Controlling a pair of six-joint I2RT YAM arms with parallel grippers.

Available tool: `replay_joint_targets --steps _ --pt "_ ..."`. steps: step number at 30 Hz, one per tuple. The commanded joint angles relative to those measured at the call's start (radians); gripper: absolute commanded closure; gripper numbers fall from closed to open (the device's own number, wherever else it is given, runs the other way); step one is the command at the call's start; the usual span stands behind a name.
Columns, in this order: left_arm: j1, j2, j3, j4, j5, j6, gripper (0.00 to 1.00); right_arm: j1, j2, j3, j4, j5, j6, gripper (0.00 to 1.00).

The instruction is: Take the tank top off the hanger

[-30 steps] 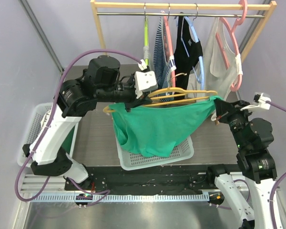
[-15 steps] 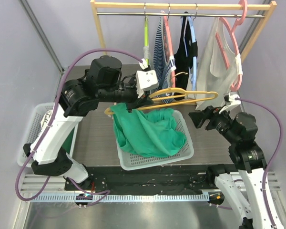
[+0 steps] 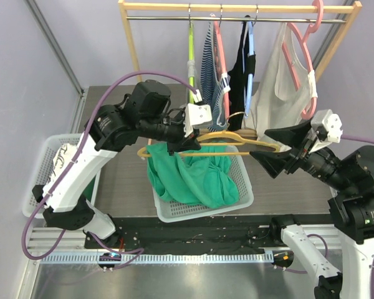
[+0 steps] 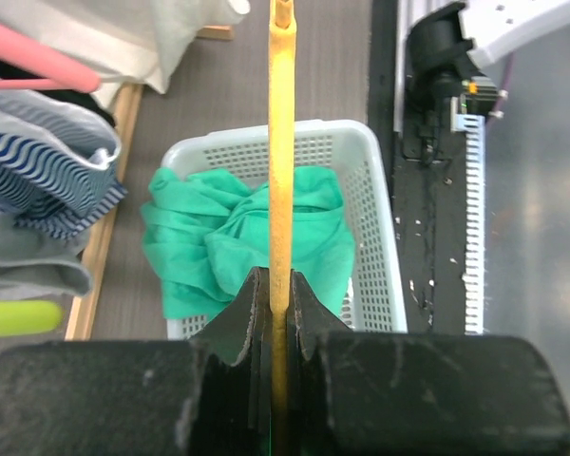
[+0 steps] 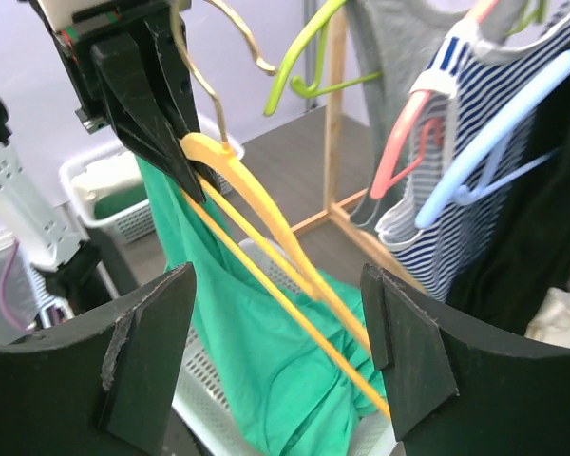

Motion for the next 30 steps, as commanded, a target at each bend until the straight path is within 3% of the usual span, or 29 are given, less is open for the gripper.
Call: replay_joint_targets --steps 1,9,22,27,30 --pt "-0.003 -0.030 0.013 -0.020 0.140 0.063 1.00 0.005 0.057 0.007 -0.031 -0.135 -0.043 0.23" --pt "-0.003 -0.012 0.074 -0.038 0.212 0.071 1.00 0.010 0.108 0.004 -0.013 -0.150 -0.070 0.33" --pt "-0.004 0.017 0.065 -0.034 0.207 0.057 1.00 0.007 0.071 -0.152 0.182 -0.275 0.081 0.43" --pt "-0.003 0.034 0.067 -0.034 0.183 0.060 1.00 0.007 0.054 -0.183 0.181 -0.288 0.069 0.45" --pt "-0.003 0.037 0.064 -0.029 0.192 0.057 1.00 0.008 0.060 -0.191 0.190 -0.292 0.075 0.56"
